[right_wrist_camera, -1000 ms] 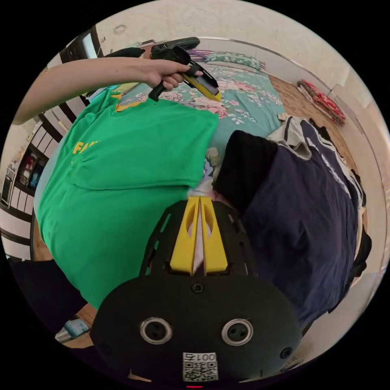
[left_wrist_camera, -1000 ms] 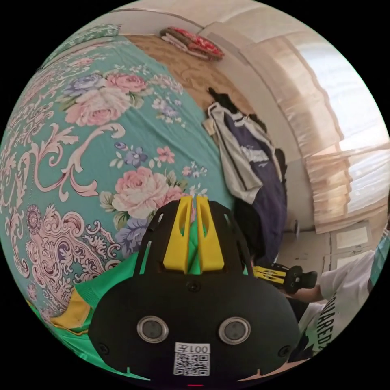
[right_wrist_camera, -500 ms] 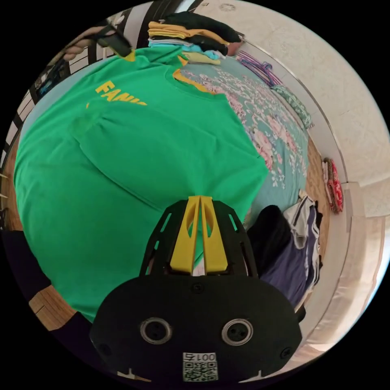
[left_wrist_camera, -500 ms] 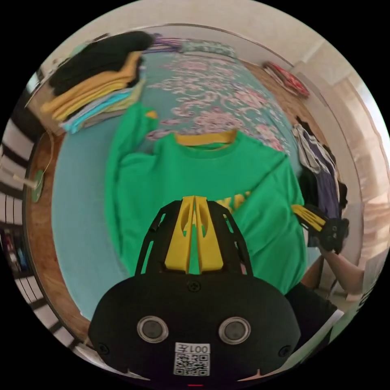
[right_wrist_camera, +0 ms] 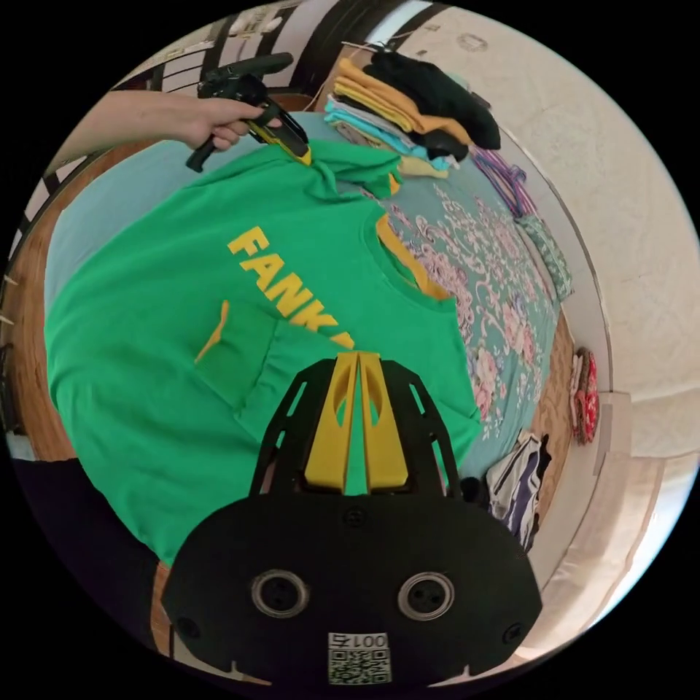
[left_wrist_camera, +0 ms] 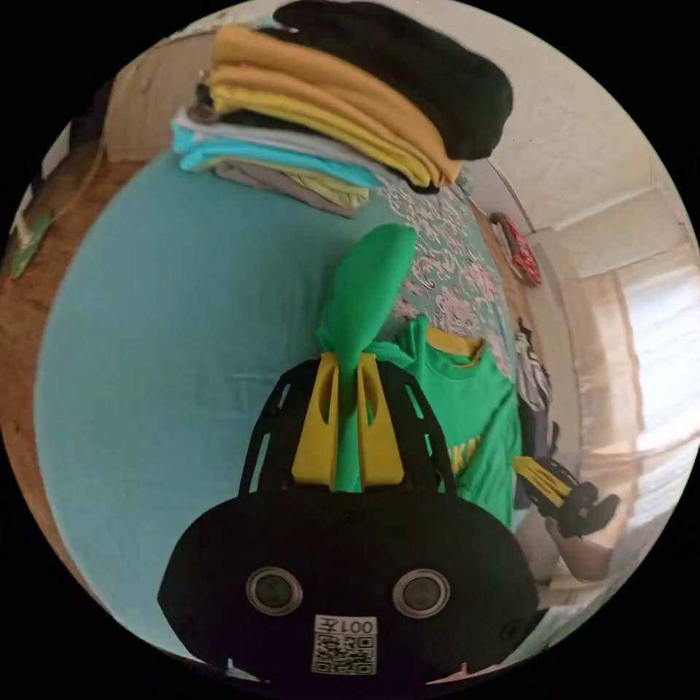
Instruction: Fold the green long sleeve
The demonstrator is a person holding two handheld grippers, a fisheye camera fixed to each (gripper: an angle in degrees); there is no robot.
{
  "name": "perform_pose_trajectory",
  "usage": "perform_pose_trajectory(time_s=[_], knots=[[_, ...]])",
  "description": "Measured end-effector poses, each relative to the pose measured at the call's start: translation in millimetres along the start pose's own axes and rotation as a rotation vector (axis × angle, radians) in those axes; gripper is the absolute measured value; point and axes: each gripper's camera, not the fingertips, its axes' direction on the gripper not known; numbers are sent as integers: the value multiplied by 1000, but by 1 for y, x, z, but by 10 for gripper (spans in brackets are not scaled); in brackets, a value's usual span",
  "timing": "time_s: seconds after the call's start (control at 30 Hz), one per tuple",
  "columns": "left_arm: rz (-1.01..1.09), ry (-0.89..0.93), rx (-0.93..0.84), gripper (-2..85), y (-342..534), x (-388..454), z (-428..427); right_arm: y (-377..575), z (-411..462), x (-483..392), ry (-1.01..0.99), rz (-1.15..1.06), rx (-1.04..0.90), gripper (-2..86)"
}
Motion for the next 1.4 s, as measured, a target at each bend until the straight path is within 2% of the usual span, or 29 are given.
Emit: perform_pose_trajectory(time_s=[0.07,0.13,0.2,0.3,0.37,0.53,0.67,0.8,0.93,1.03,1.1,1.27,1.4], knots=[[-22,-138,128,5,35,3,-22,-25,-7,13,25,2,84,15],[7,-201,180,5,63,11,-30,-50,-10,31,-4,26,169,25],[63,-259,159,8,85,20,-23,-84,-9,56,-84,56,234,46],[123,-322,81,11,109,26,4,-152,2,103,-311,113,292,100],[121,-359,47,13,123,21,25,-201,35,139,-552,195,258,131],[177,-408,32,17,148,2,56,-257,134,179,-934,383,61,131],[228,-373,29,32,166,-27,78,-286,180,189,-908,499,-38,70],[200,-267,21,55,174,-66,85,-310,186,190,-921,506,5,35],[108,-176,80,110,187,-134,59,-331,148,184,-1047,375,241,22],[6,-246,153,121,199,-198,28,-352,103,178,-1154,231,383,18],[-33,-198,204,127,203,-238,9,-372,73,172,-1226,114,454,17],[7,188,432,152,198,-345,-41,-456,-5,155,-1290,-251,567,13],[15,279,493,150,183,-406,-53,-517,-29,142,-1268,-397,543,14]])
